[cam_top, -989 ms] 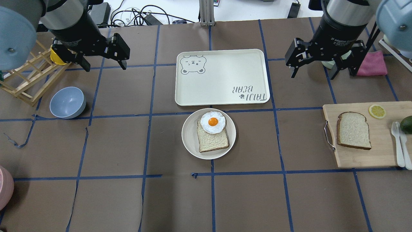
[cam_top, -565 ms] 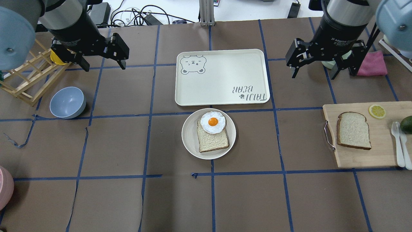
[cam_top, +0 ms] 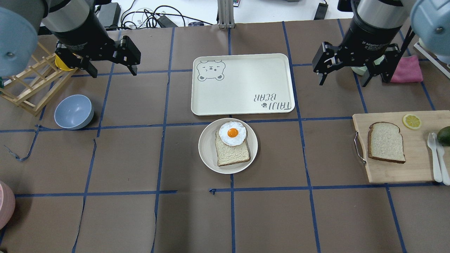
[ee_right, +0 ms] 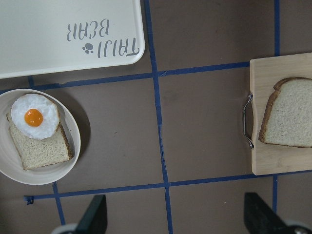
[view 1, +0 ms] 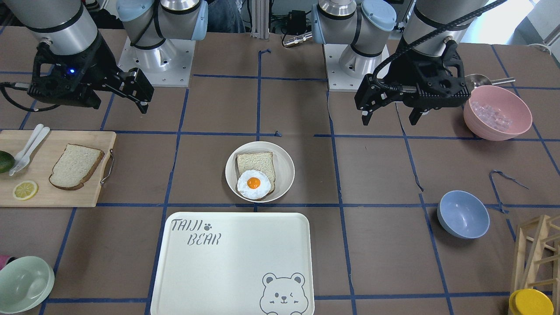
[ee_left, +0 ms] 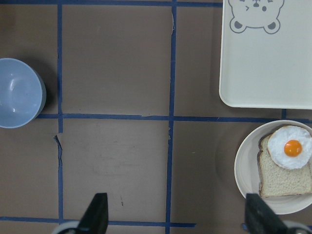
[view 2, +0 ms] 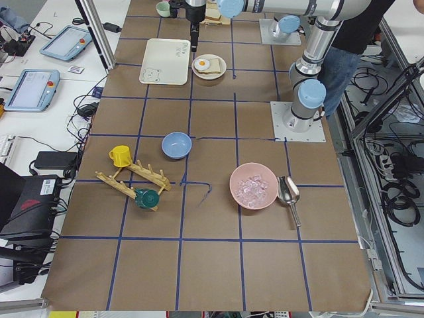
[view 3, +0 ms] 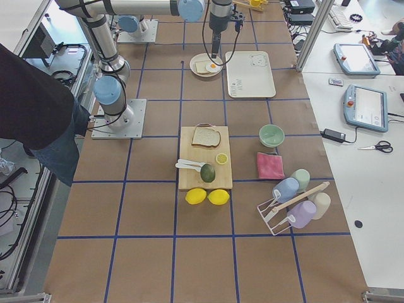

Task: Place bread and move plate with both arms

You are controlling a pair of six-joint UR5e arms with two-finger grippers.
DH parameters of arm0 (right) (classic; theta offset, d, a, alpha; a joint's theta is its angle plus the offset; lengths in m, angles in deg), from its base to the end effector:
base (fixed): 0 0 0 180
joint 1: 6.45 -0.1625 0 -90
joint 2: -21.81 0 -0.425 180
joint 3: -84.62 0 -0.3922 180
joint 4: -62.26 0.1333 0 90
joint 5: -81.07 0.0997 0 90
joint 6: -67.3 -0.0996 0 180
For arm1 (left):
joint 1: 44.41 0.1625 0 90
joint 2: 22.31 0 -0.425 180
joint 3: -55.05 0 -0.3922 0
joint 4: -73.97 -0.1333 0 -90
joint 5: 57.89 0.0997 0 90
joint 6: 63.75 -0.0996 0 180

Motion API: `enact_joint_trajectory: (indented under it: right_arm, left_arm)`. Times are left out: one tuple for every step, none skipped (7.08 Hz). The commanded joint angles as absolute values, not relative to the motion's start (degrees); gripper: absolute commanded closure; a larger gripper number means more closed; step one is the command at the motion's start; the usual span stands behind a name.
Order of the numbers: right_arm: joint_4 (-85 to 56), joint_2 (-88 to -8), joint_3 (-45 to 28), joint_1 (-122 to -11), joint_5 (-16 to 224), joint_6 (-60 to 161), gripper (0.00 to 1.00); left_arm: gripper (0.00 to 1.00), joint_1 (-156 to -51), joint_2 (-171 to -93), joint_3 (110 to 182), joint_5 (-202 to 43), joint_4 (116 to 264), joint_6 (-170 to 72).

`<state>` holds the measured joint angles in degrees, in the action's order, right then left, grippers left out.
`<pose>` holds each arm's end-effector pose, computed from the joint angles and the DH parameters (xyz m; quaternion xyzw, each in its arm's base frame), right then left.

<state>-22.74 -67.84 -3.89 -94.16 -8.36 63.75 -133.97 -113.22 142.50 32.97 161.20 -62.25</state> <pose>0.1147 -0.4925 0.4892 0.0511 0.9981 0.0337 0.0046 -0.1279 -0.5068 0.5070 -0.0172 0.9991 -0.0385 0.0071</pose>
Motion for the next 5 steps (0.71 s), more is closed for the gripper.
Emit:
enact_joint_trajectory:
  right_arm:
    - [-22.30,-67.76,-3.89,-94.16,-8.40,63.26,0.00]
    - [-22.03,-67.75,-3.89,-94.08,-8.67,63.35,0.00]
    - [-22.03,-67.75,-3.89,-94.07,-8.67,63.26,0.00]
    - [-22.03,-67.67,-3.89,-94.07,-8.58,63.26,0.00]
    - [-21.94,-67.67,-3.98,-94.07,-8.67,63.26,0.00]
  left_arm:
    - [0.00,-133.97,-113.28,142.50,32.99,161.16,-62.25]
    - [0.00,-133.97,-113.28,142.50,32.99,161.16,-62.17]
    - [0.00,-133.97,-113.28,142.50,32.99,161.16,-62.25]
    - [0.00,-133.97,-113.28,142.50,32.99,161.16,-62.25]
    - [0.00,-133.97,-113.28,142.59,32.99,161.16,-62.25]
